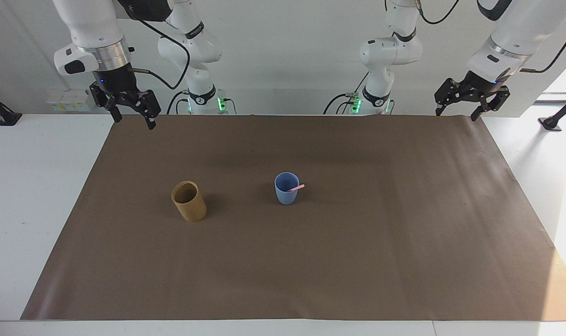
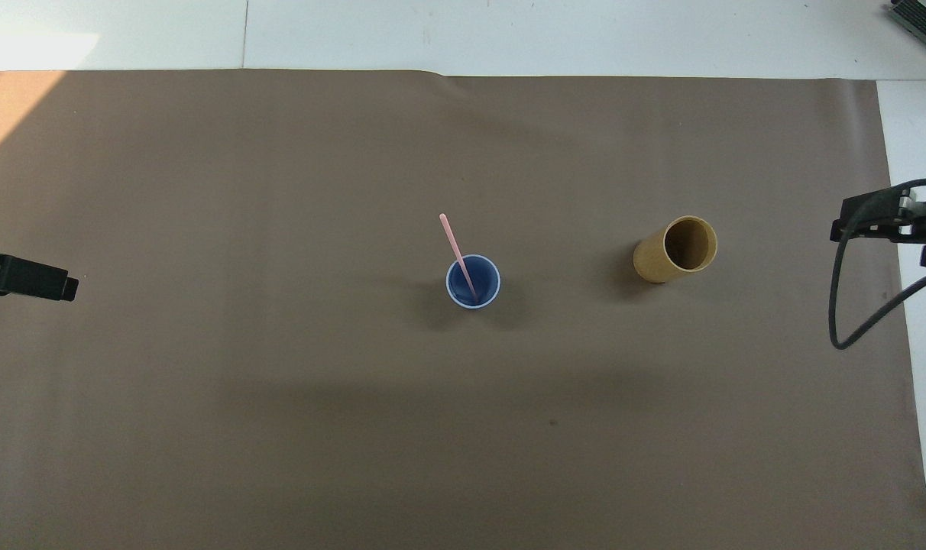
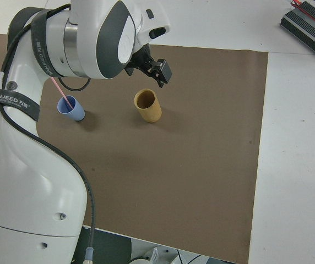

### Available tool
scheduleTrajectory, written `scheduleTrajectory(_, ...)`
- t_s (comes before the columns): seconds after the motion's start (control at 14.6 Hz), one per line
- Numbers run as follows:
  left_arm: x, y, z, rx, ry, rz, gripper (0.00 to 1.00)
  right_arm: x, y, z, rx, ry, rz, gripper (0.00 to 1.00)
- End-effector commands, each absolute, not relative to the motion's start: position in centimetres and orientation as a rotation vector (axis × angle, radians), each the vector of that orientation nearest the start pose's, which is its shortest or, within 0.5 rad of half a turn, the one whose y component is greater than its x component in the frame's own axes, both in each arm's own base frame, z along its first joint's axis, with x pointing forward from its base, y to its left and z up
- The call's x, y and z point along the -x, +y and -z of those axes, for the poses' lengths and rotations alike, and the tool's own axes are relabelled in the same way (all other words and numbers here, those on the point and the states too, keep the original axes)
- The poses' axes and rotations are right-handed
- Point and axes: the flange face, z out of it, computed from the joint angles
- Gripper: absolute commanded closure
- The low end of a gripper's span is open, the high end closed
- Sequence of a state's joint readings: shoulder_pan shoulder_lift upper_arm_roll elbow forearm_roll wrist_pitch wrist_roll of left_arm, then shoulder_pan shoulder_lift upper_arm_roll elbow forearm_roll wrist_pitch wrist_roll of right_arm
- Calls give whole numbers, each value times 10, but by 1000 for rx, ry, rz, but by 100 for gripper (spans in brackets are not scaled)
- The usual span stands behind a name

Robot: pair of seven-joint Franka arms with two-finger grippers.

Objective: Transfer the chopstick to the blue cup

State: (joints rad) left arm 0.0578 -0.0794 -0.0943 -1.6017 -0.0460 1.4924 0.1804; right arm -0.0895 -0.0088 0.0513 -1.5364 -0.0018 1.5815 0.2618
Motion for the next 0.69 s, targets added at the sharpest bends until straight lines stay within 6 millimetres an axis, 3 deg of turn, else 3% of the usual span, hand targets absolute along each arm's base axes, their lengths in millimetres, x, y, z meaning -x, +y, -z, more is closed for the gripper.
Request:
scheduleTrajectory(0.0, -518, -24, -648, 3172, 345, -53, 0, -557, -25, -653, 3112, 353, 64, 0)
scheduleTrajectory(0.14, -518, -24, -648, 3172, 345, -53, 0, -552, -28, -648, 3140, 242, 51, 0)
scheduleTrajectory(0.62, -518, -24, -648, 3172, 345, -56, 0, -546, -16, -640, 3130, 209, 69, 0)
